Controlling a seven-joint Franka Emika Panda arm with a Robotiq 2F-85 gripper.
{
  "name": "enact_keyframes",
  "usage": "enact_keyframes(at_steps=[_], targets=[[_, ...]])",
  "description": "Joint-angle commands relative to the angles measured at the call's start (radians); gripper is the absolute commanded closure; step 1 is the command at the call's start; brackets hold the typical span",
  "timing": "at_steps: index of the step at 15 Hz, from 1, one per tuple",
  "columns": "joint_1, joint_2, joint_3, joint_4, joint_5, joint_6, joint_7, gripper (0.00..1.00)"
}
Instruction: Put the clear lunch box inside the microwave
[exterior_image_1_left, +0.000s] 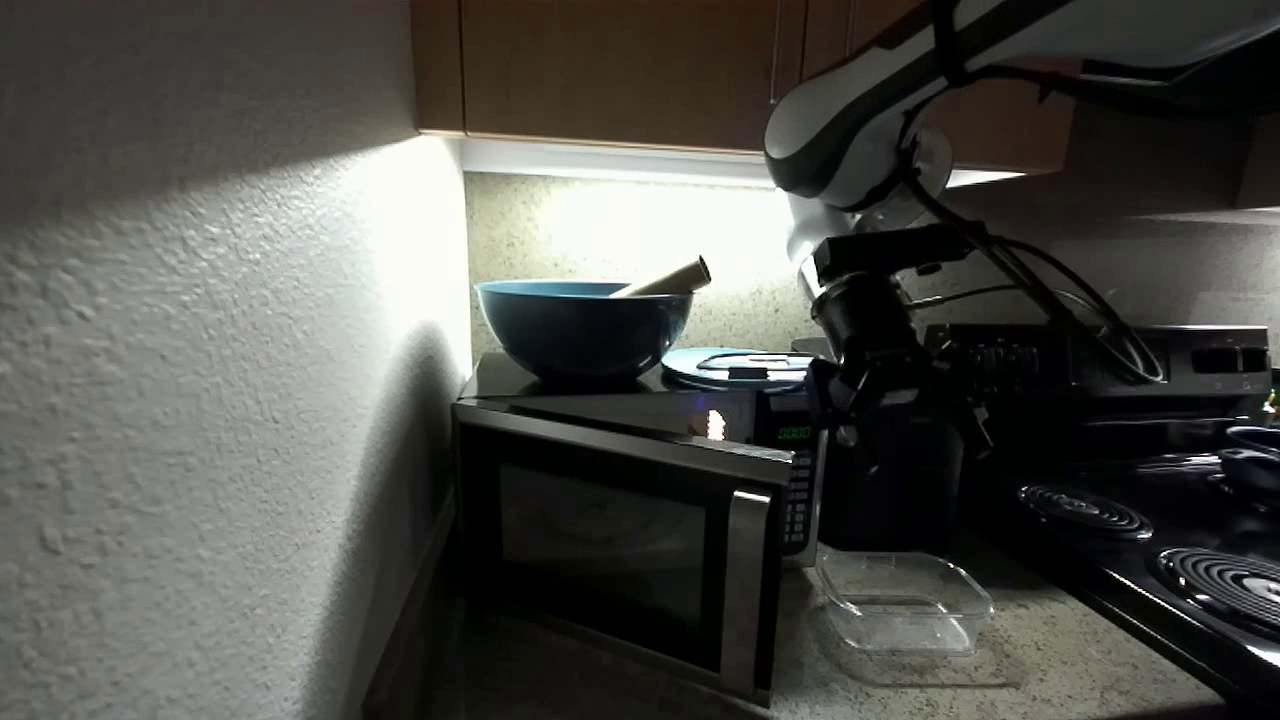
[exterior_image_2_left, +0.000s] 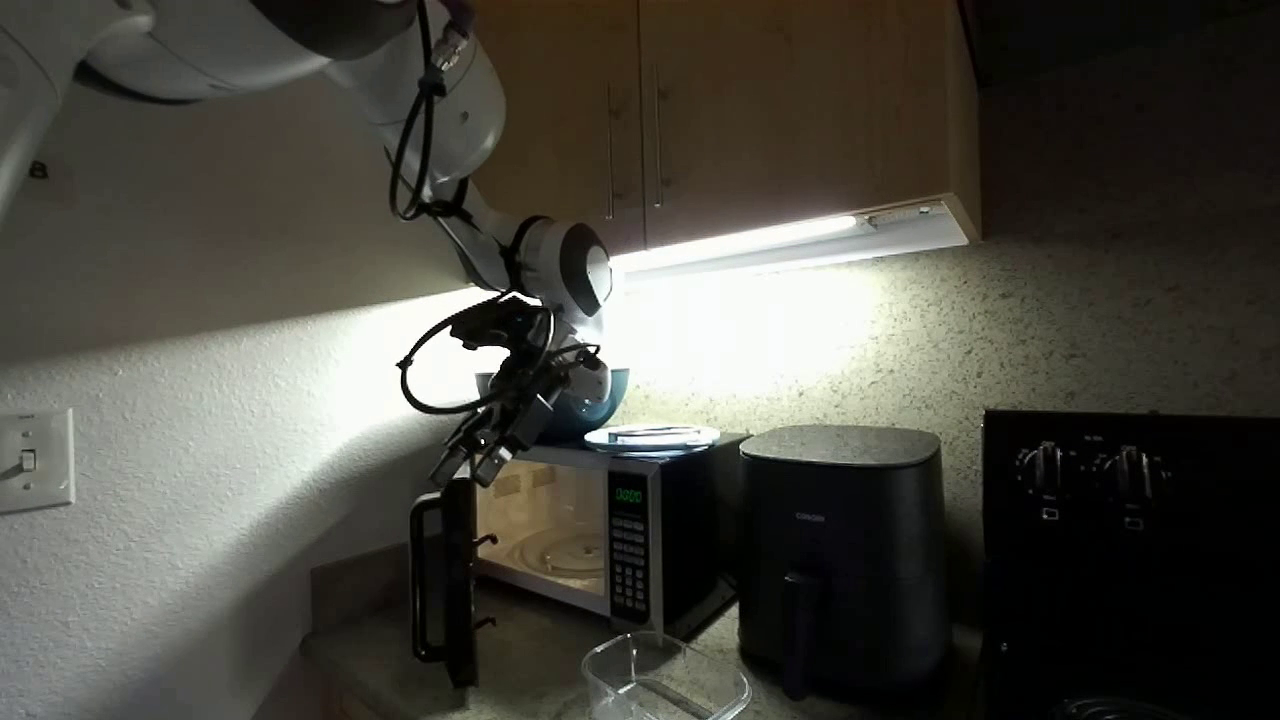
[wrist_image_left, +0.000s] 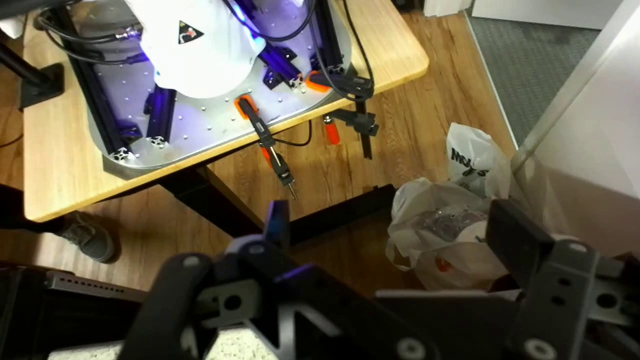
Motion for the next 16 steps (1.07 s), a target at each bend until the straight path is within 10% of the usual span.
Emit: enact_keyframes(at_steps=[1,11,16], targets=[[0.01,0.009,-0.008,0.009,-0.016,-0.002,-0.001,0.0],[0.005,0.004,0.001,-0.012,-0.002,0.178,-0.077,0.0],[-0.004,-0.03,0.01,-0.089,0.047,0.455,-0.203,0.0]])
